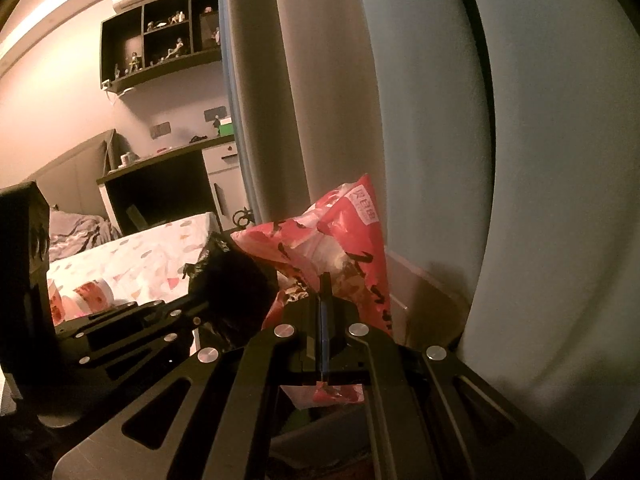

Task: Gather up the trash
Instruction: 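Open both grippers to drop the black and red bags into the bin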

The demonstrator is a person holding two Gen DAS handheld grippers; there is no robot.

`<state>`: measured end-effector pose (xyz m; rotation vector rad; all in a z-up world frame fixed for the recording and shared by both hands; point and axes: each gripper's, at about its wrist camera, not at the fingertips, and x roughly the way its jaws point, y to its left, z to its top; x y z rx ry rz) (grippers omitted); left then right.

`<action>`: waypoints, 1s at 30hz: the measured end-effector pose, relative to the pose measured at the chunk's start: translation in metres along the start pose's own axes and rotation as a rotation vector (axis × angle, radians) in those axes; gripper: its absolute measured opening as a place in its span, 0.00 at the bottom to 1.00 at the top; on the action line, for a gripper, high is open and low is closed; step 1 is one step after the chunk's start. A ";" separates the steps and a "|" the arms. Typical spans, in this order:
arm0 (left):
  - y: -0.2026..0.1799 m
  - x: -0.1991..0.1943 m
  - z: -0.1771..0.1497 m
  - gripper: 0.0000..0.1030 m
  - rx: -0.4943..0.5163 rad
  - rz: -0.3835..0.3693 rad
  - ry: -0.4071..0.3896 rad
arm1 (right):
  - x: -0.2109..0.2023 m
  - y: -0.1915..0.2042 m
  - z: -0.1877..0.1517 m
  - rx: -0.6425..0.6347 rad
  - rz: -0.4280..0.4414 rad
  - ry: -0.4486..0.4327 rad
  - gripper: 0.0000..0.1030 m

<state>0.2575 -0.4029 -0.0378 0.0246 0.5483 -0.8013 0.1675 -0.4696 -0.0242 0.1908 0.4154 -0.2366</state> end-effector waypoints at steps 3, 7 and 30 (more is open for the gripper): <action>0.002 0.003 -0.002 0.03 -0.009 -0.014 0.013 | 0.001 -0.001 -0.002 0.000 0.000 0.009 0.00; 0.003 0.007 -0.005 0.06 -0.006 -0.029 0.035 | 0.001 -0.004 -0.004 0.002 -0.002 0.021 0.00; 0.049 -0.103 -0.023 0.94 -0.106 0.200 -0.109 | 0.005 0.000 -0.012 0.013 -0.008 0.073 0.27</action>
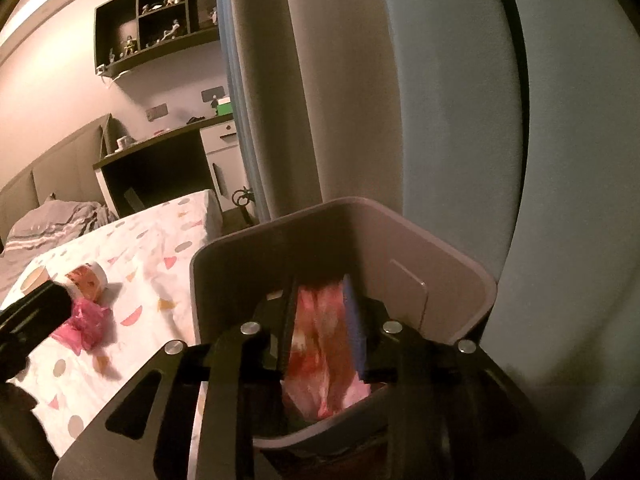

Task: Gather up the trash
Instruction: 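Open both grippers to drop the black and red bags into the bin, then move both open grippers back over the remaining trash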

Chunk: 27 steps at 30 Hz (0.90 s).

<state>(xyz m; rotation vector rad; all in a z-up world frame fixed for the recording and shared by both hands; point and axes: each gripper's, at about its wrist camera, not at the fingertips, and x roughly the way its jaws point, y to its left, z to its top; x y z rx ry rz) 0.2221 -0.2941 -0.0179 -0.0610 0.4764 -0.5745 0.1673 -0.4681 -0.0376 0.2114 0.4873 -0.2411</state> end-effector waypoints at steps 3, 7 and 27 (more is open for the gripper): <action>0.010 -0.025 -0.002 0.94 -0.008 0.057 -0.029 | -0.010 0.004 -0.001 0.008 0.004 -0.019 0.43; 0.021 -0.051 -0.009 0.94 -0.004 0.154 -0.036 | -0.027 0.013 -0.001 -0.003 0.005 -0.044 0.54; 0.154 -0.192 -0.063 0.94 -0.179 0.513 -0.059 | -0.083 0.150 -0.042 -0.130 0.258 -0.044 0.85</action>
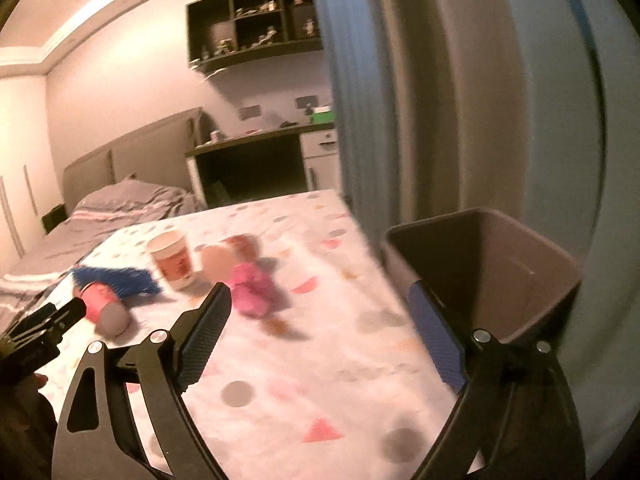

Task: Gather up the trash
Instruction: 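Move both open grippers back over the remaining trash, then grasp the red paper cup with the left gripper while the right grasps the pink bag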

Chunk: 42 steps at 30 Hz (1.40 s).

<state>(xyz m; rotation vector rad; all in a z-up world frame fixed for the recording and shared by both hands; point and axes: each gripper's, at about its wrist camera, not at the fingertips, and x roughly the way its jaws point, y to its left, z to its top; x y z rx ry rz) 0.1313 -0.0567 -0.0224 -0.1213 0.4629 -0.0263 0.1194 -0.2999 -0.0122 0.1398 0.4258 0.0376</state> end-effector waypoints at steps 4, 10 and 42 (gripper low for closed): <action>0.029 -0.014 -0.001 0.94 -0.007 0.025 -0.015 | 0.010 0.026 -0.004 -0.010 0.043 0.026 0.85; 0.055 -0.019 -0.002 0.94 0.004 0.011 -0.019 | 0.015 0.058 -0.008 -0.038 0.087 0.035 0.85; 0.078 0.106 0.014 0.94 0.054 -0.111 0.285 | 0.046 0.090 -0.003 -0.075 0.105 0.089 0.85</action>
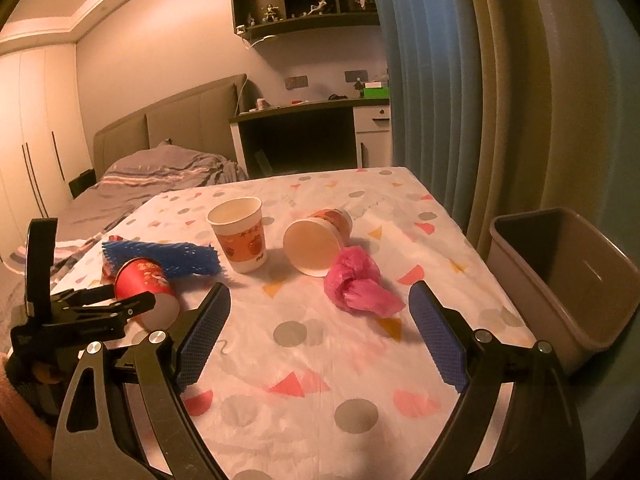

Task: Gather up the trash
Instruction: 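Grasp the red paper cup with the left gripper while the right grasps the pink bag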

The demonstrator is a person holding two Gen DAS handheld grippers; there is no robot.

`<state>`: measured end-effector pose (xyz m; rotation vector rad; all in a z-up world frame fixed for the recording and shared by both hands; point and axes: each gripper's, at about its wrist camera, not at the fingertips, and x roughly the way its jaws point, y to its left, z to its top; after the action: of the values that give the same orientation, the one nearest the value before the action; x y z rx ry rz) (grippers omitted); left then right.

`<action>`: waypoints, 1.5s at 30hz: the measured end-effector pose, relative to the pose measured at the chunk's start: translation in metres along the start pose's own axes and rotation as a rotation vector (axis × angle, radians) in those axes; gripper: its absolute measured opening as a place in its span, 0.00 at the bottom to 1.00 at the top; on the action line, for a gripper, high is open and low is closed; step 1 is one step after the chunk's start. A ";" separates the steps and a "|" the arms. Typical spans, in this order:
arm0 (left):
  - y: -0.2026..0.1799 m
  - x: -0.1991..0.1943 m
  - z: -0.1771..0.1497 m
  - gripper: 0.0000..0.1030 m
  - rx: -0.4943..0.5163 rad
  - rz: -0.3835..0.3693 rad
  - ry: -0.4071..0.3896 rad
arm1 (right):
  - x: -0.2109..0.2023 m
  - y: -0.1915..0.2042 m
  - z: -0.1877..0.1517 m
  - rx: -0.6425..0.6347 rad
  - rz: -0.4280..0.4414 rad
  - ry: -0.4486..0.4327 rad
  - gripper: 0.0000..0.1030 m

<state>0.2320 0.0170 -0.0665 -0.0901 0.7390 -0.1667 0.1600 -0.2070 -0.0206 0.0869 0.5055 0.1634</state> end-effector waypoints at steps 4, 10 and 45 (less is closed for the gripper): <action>0.005 0.003 0.000 0.92 -0.025 -0.038 0.015 | 0.007 0.001 0.001 0.002 -0.006 0.012 0.85; 0.009 -0.001 0.000 0.92 -0.042 -0.081 -0.009 | 0.012 0.004 0.000 0.000 -0.002 0.022 0.85; -0.005 -0.102 -0.020 0.91 -0.060 -0.122 -0.202 | 0.076 -0.023 -0.006 -0.036 -0.074 0.150 0.48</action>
<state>0.1440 0.0306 -0.0135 -0.2071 0.5374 -0.2481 0.2254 -0.2157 -0.0641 0.0208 0.6544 0.1068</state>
